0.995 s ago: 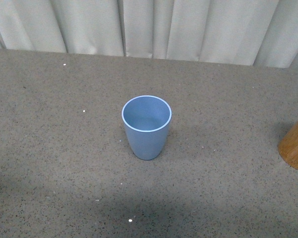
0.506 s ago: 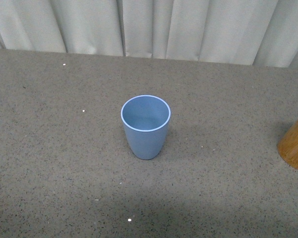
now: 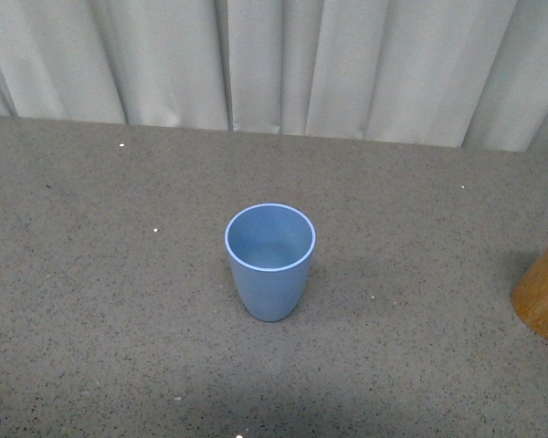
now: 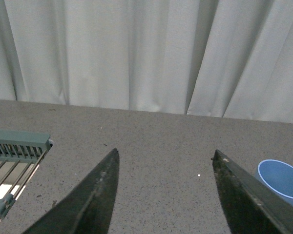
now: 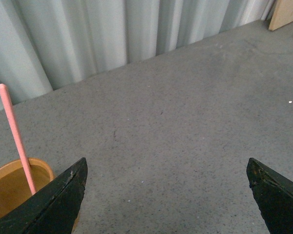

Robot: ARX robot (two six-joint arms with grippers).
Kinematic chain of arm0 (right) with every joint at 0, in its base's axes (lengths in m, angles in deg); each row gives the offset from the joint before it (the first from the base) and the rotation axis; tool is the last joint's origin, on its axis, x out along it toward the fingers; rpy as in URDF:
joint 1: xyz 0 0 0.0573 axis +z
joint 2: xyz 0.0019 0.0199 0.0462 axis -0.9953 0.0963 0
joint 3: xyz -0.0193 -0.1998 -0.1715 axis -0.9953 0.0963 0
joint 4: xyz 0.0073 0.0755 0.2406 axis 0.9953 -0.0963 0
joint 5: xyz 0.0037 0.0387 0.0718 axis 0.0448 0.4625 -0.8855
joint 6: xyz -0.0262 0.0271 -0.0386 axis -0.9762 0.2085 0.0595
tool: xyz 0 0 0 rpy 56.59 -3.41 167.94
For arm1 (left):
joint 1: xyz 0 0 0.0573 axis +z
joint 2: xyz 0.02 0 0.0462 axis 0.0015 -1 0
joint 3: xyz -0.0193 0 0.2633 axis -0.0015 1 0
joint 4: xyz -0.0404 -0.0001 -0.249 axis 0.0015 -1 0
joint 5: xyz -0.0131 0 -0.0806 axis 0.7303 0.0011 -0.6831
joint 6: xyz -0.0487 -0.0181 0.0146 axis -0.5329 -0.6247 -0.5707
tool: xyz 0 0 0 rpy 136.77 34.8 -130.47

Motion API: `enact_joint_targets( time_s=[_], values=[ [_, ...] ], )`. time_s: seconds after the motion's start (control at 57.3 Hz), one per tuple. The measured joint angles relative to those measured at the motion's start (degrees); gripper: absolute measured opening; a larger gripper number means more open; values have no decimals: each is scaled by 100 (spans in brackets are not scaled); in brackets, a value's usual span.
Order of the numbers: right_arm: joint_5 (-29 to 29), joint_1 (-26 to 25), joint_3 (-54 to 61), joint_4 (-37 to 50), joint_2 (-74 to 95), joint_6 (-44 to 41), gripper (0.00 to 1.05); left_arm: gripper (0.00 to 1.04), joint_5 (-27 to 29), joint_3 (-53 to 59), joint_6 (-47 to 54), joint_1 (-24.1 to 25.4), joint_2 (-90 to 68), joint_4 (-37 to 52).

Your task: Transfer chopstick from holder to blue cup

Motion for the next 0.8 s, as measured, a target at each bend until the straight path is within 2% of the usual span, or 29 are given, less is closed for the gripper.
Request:
enact_joint_targets(
  time_s=[0.087, 0.244, 0.419, 0.803],
  values=[
    [-205, 107, -380, 107, 608, 138, 95, 75, -2, 0, 0, 0, 0, 0],
    [-203, 466, -852, 308, 1510, 251, 95, 99, -7, 0, 2, 0, 0, 0],
    [-192, 833, -1134, 588, 2638, 407, 95, 98, -2, 0, 9, 0, 0, 0],
    [-352, 802, -1700, 1167, 4212, 509, 95, 98, -4, 0, 9, 0, 0, 0]
  ],
)
